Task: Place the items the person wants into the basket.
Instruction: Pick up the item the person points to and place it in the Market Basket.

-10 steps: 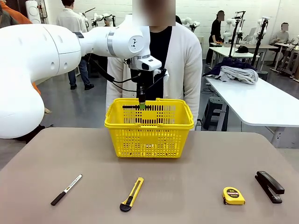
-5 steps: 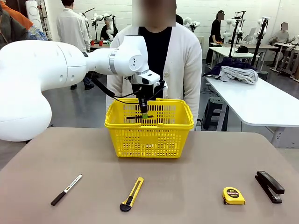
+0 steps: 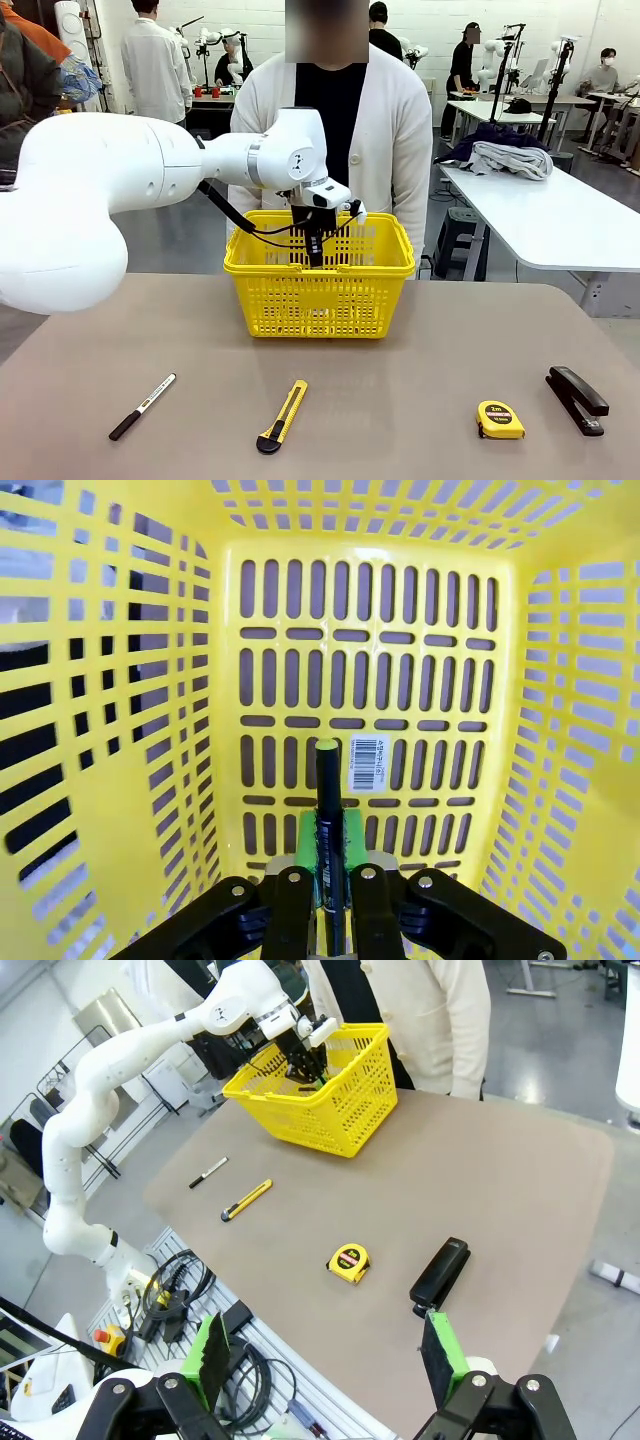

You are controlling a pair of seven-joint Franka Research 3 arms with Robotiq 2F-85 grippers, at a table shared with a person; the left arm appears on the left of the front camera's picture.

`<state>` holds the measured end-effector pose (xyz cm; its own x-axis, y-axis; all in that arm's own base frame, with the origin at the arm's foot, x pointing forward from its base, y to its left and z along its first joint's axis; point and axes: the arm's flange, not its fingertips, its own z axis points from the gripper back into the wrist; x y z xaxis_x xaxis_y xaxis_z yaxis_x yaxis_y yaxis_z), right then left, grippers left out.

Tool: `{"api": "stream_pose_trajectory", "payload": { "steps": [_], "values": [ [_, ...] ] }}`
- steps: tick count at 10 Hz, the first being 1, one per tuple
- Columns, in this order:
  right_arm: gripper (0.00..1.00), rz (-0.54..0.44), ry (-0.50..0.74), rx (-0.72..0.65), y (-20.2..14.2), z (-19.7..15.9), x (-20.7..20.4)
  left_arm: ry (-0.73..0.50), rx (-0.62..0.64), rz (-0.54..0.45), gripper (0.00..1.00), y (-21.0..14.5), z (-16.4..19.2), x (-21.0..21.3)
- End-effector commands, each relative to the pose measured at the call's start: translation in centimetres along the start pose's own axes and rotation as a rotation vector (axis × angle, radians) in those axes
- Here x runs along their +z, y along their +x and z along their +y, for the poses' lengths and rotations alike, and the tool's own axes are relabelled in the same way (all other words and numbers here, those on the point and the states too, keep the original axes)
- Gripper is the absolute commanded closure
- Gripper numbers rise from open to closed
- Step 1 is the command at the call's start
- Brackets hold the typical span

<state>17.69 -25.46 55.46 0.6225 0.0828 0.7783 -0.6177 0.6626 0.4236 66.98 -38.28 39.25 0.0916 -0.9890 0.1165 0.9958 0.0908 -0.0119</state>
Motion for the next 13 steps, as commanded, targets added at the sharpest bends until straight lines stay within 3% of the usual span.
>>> {"api": "stream_pose_trajectory", "payload": {
  "steps": [1, 4, 6, 7, 8, 13],
  "values": [
    [0.0, -0.017, 0.012, 0.011, 0.12, -0.04, 0.0, -0.025, -0.016, -0.006, 0.89, 0.65, 1.08, 0.31],
    [0.0, -0.017, 0.012, 0.011, 0.12, -0.04, 0.0, -0.026, -0.021, -0.01, 0.0, 0.51, 0.95, 0.43],
    [0.0, -0.017, 0.012, 0.011, 0.12, -0.04, 0.0, -0.023, -0.025, -0.017, 0.0, 0.4, 0.85, 0.74],
    [0.0, -0.017, 0.012, 0.011, 0.12, -0.04, 0.0, -0.022, -0.02, -0.02, 0.09, 0.38, 0.88, 0.82],
    [0.0, -0.017, 0.012, 0.011, 0.12, -0.04, 0.0, -0.024, -0.018, -0.021, 0.0, 0.4, 0.91, 0.84],
    [0.0, -0.017, 0.012, 0.011, 0.12, -0.04, 0.0, -0.035, -0.02, -0.021, 0.0, 0.29, 1.06, 0.86]
  ]
}}
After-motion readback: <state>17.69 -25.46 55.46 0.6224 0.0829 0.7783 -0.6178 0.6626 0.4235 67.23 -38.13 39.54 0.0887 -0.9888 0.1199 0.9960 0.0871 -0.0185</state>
